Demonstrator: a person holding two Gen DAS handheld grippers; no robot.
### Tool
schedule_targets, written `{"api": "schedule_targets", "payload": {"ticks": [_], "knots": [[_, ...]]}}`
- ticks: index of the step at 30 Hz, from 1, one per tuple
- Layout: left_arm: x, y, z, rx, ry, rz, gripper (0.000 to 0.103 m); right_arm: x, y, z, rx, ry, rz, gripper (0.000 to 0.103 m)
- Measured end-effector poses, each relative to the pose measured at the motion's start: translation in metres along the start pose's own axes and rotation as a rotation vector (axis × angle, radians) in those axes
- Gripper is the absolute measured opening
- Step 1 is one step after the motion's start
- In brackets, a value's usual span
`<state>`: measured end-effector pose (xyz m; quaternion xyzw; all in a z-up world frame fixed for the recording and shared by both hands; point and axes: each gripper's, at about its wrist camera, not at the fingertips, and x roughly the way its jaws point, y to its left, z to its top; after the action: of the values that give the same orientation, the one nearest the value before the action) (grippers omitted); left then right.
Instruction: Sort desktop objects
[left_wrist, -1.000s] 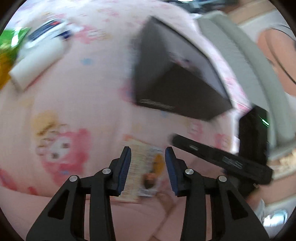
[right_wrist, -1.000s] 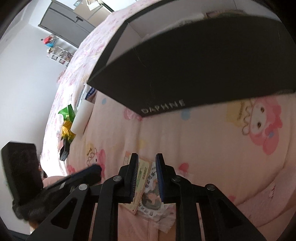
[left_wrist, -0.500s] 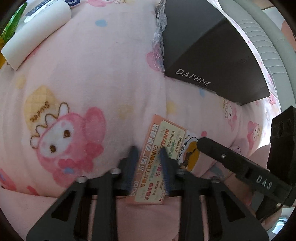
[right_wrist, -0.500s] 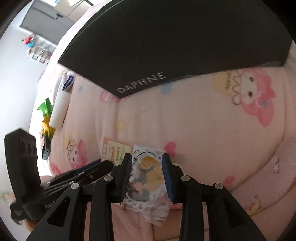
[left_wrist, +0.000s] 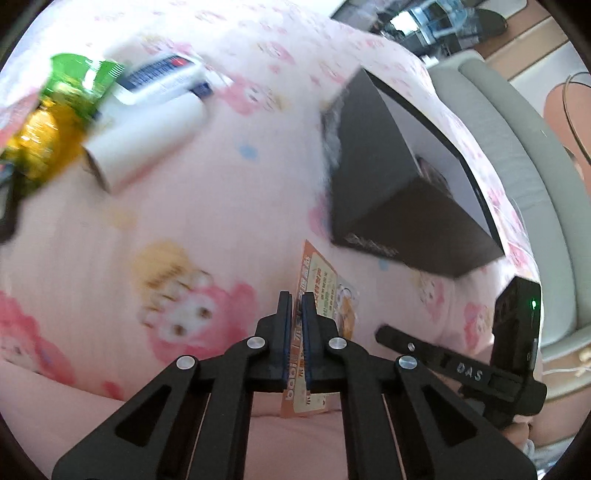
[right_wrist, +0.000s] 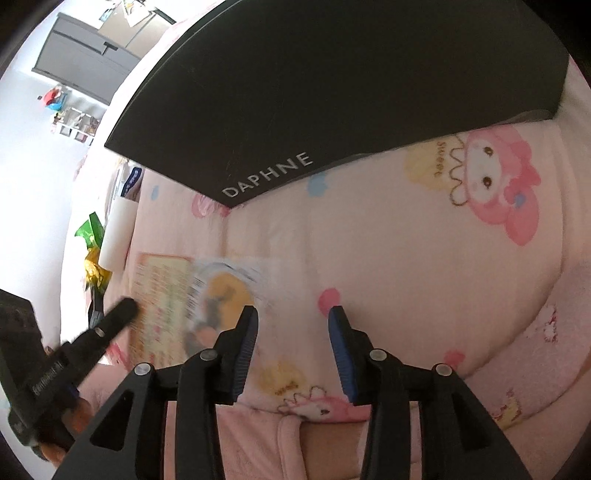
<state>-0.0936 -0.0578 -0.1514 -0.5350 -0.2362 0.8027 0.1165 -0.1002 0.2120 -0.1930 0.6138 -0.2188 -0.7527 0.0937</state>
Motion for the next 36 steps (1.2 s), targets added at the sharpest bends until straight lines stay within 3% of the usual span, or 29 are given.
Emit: {"api": "schedule_targets", "payload": {"ticks": [2,6,9,11,14,17,21,24,31,33,36], "knots": [[0.016,0.001,0.002,-0.046,0.028,0.015,0.004,0.004,0.003,-0.001,-0.016,0.023,0.002,0.037],[0.035,-0.001,-0.001,-0.044,0.082,0.072,0.028,0.011,0.008,-0.004,-0.036,0.044,-0.005,0.044],[0.046,-0.003,-0.004,-0.028,0.12,0.116,0.028,0.013,0.011,-0.005,-0.048,0.048,0.007,0.053],[0.052,-0.002,-0.005,-0.034,0.141,0.127,0.028,0.014,0.012,-0.005,-0.057,0.052,0.006,0.053],[0.054,0.0,-0.004,-0.044,0.143,0.108,0.028,0.014,0.021,-0.008,-0.116,0.067,0.035,0.053],[0.053,-0.005,-0.006,-0.02,0.131,0.062,0.031,0.013,0.03,-0.013,-0.164,0.081,0.125,0.053],[0.049,-0.004,-0.006,-0.044,0.106,0.007,0.033,0.007,0.024,-0.011,-0.153,0.019,0.178,0.046],[0.055,0.0,-0.006,-0.065,0.134,0.011,0.033,0.002,0.016,-0.009,-0.116,-0.018,0.15,0.046],[0.063,-0.005,-0.009,-0.019,0.185,0.121,0.034,0.027,0.008,-0.009,-0.087,0.034,0.075,0.046],[0.064,-0.01,-0.01,0.011,0.184,0.109,0.033,0.03,0.011,-0.009,-0.107,0.036,0.075,0.048],[0.055,-0.017,-0.013,0.038,0.149,0.038,0.038,0.021,0.017,-0.012,-0.145,0.013,0.114,0.041]]}}
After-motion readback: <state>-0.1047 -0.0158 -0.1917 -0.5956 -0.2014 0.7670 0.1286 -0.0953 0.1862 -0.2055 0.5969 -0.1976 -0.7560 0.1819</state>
